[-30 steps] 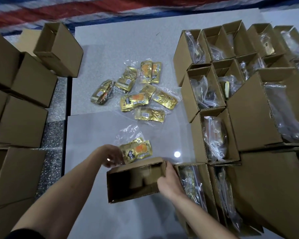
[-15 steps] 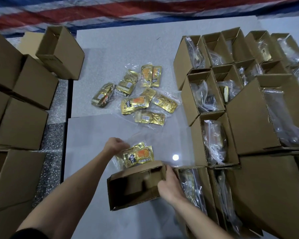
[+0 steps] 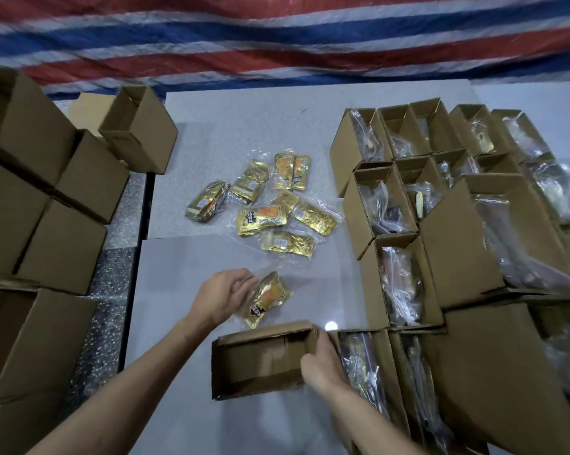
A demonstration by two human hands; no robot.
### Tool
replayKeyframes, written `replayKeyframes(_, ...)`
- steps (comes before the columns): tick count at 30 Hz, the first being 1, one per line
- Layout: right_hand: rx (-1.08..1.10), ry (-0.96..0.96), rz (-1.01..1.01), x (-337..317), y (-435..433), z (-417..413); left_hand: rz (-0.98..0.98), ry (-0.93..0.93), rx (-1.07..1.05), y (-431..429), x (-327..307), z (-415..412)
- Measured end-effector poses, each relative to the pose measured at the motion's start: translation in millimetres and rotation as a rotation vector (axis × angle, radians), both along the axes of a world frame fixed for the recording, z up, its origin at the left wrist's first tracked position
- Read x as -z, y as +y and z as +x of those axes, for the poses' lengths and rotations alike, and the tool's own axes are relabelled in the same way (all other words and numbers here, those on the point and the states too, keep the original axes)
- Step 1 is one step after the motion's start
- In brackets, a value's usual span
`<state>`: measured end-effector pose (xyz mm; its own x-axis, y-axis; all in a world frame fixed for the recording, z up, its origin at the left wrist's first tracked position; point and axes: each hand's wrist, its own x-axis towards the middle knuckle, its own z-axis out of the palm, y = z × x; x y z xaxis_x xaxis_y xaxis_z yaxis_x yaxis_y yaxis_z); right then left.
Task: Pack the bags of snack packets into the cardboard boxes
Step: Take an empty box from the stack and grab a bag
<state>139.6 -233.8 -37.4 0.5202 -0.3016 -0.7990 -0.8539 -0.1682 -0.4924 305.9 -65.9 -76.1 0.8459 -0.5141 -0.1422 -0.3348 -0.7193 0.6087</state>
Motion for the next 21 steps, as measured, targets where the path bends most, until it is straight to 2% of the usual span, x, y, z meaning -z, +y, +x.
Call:
replayKeyframes(10, 0.045, 0.003, -0.019, 6, 3, 2, -0.133, 0.011, 0.055, 2, -70, -27)
replayKeyframes(16, 0.045, -0.02, -0.02, 8, 5, 3, -0.378, -0.017, -0.016, 8, -117, -44)
replayKeyframes(21, 0.048, -0.022, -0.022, 9, 4, 6, -0.473, -0.054, 0.0, 8, -165, -59)
